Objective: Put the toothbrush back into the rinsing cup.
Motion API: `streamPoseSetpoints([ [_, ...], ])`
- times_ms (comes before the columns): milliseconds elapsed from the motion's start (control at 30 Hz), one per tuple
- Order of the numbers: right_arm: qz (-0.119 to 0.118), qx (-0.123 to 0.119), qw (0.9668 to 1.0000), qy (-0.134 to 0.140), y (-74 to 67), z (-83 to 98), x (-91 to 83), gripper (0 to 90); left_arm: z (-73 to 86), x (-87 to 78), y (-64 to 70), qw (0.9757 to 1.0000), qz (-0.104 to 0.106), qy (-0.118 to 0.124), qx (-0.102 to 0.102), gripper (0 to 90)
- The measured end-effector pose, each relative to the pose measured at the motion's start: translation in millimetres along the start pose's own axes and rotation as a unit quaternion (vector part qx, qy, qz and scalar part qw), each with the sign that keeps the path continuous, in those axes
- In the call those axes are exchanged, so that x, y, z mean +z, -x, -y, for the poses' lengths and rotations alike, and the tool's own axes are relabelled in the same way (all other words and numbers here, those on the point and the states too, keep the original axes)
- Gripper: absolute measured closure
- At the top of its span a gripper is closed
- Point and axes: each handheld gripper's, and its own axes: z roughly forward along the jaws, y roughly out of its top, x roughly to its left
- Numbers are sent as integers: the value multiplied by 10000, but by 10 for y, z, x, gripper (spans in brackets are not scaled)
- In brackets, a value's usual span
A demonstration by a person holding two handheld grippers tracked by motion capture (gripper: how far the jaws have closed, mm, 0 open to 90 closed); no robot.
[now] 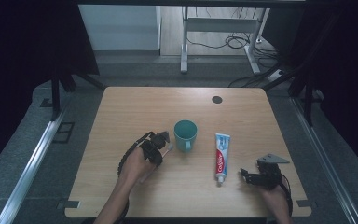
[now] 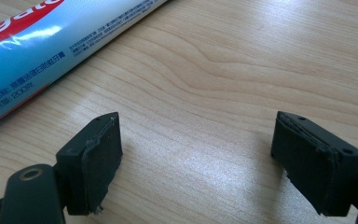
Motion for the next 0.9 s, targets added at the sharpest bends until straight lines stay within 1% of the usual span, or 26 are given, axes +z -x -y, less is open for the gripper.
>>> streamPoseSetpoints([
  [67, -3, -6, 10000, -4, 0, 0, 0, 161, -8, -1, -11, 10000, -10, -42, -33, 712],
  [133, 0, -5, 10000, -9, 0, -1, 0, 161, -14, -1, -28, 9999, -26, -89, -75, 762],
  [167, 0, -4, 10000, -7, 0, -1, 0, 161, -17, -1, -37, 9999, -7, -99, -95, 772],
  [233, 0, -5, 10000, -7, 0, -1, 0, 161, -25, -3, -48, 9998, 21, -145, -121, 778],
  [433, -3, -7, 10000, -9, 0, -1, 0, 161, -28, -3, -44, 9998, -12, -175, -70, 789],
  [567, -5, -8, 10000, -9, 0, -1, 0, 161, -5, -6, -58, 9999, -23, -121, -39, 790],
  [633, -5, -9, 10000, -9, 0, -1, 0, 161, 15, -14, -75, 10000, 26, -70, -35, 790],
  [867, -4, -6, 10000, -6, -1, -1, 0, 161, 75, -119, -122, 9997, 158, 203, -43, 791],
  [900, -6, -6, 10000, -8, -1, -1, 0, 161, 83, -136, -126, 9995, 165, 262, -73, 790],
])
